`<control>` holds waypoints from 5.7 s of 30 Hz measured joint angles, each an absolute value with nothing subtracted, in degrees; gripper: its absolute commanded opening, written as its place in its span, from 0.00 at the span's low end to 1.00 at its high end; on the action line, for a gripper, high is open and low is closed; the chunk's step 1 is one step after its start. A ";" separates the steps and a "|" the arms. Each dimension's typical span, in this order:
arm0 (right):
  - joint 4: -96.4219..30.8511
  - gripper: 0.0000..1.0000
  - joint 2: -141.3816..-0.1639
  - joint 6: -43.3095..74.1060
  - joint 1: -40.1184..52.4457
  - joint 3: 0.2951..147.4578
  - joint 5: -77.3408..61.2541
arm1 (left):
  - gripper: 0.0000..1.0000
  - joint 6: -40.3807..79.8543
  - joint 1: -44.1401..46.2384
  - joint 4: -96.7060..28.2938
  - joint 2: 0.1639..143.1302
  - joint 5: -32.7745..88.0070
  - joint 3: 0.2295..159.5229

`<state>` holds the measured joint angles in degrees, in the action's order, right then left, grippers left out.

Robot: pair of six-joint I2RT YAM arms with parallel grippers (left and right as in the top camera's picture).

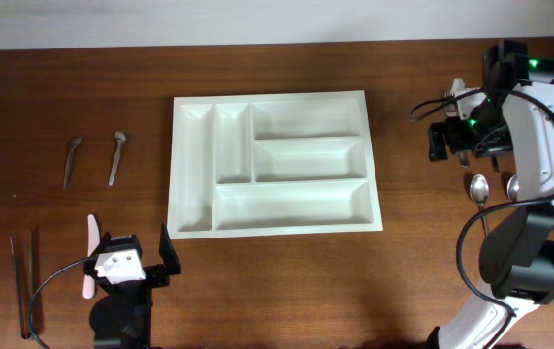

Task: Pack container
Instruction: 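Move the right gripper over the silver forks on the right, then lower the right gripper and grasp the leftmost silver fork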

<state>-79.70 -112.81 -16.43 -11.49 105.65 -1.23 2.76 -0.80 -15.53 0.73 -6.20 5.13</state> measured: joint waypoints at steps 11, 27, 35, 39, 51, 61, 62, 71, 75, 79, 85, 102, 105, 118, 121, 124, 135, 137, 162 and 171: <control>-65.39 0.99 -116.05 -17.93 -11.73 105.89 0.05 | 0.99 2.74 -0.80 -15.53 0.73 -6.20 5.13; -77.28 0.99 -139.63 -15.14 -16.84 135.35 1.30 | 0.99 2.76 -0.80 -15.53 0.73 -6.20 5.13; -79.18 0.99 -144.11 -20.38 -16.64 139.09 0.60 | 0.99 2.74 -0.80 -15.53 0.73 -6.20 5.13; -78.48 0.99 -144.11 -22.79 -15.90 139.24 0.58 | 0.99 2.76 -0.80 -15.53 0.73 -6.20 5.13; -78.02 0.99 -148.11 -24.25 -15.59 139.55 0.40 | 0.99 2.76 -0.80 -15.53 0.73 -6.20 5.13; -76.60 0.99 -149.32 -25.32 -15.55 139.61 0.40 | 0.99 2.74 -0.80 -15.53 0.73 -6.20 5.13; -76.44 0.99 -149.32 -25.56 -15.53 139.61 0.40 | 0.99 2.74 -0.80 -15.53 0.73 -6.20 5.13; -76.42 0.99 -151.00 -25.76 -15.49 139.65 0.45 | 0.99 2.74 -0.80 -15.53 0.73 -6.20 5.13; -76.12 0.99 -151.48 -25.78 -15.49 139.68 0.45 | 0.99 2.74 -0.80 -15.53 0.73 -6.20 5.13; -75.94 0.99 -151.48 -25.80 -15.49 139.68 0.45 | 0.99 2.74 -0.80 -15.53 0.73 -6.20 5.13; -75.00 0.93 -151.46 -25.96 -15.49 139.68 0.73 | 0.99 2.76 -0.80 -15.53 0.73 -6.20 5.13; -73.60 0.52 -151.48 -26.55 -15.44 139.72 1.37 | 0.99 2.74 -0.80 -15.53 0.73 -6.20 5.13; -73.30 0.47 -151.46 -26.63 -15.42 139.72 1.52 | 0.99 2.76 -0.80 -15.53 0.73 -6.20 5.13; -72.55 0.40 -151.48 -26.79 -15.42 139.72 1.72 | 0.99 2.76 -0.80 -15.53 0.73 -6.20 5.13; -72.55 0.39 -151.48 -26.76 -15.42 139.72 1.72 | 0.99 2.76 -0.80 -15.53 0.73 -6.20 5.13; -72.55 0.34 -151.48 -26.76 -15.42 139.72 1.72 | 0.99 2.76 -0.80 -15.53 0.73 -6.20 5.13; -71.66 0.23 -151.48 -26.57 -15.42 139.72 1.72 | 0.99 2.76 -0.80 -15.53 0.73 -6.20 5.13; -71.66 0.23 -151.48 -26.55 -15.42 139.72 1.72 | 0.99 2.76 -0.80 -15.53 0.73 -6.20 5.13; -71.64 0.09 -151.48 -25.26 -15.42 139.72 1.72 | 0.99 2.74 -0.80 -15.53 0.73 -6.20 5.13; -71.24 0.04 -151.46 -25.28 -15.42 139.72 1.72 | 0.99 2.74 -0.80 -15.53 0.73 -6.20 5.13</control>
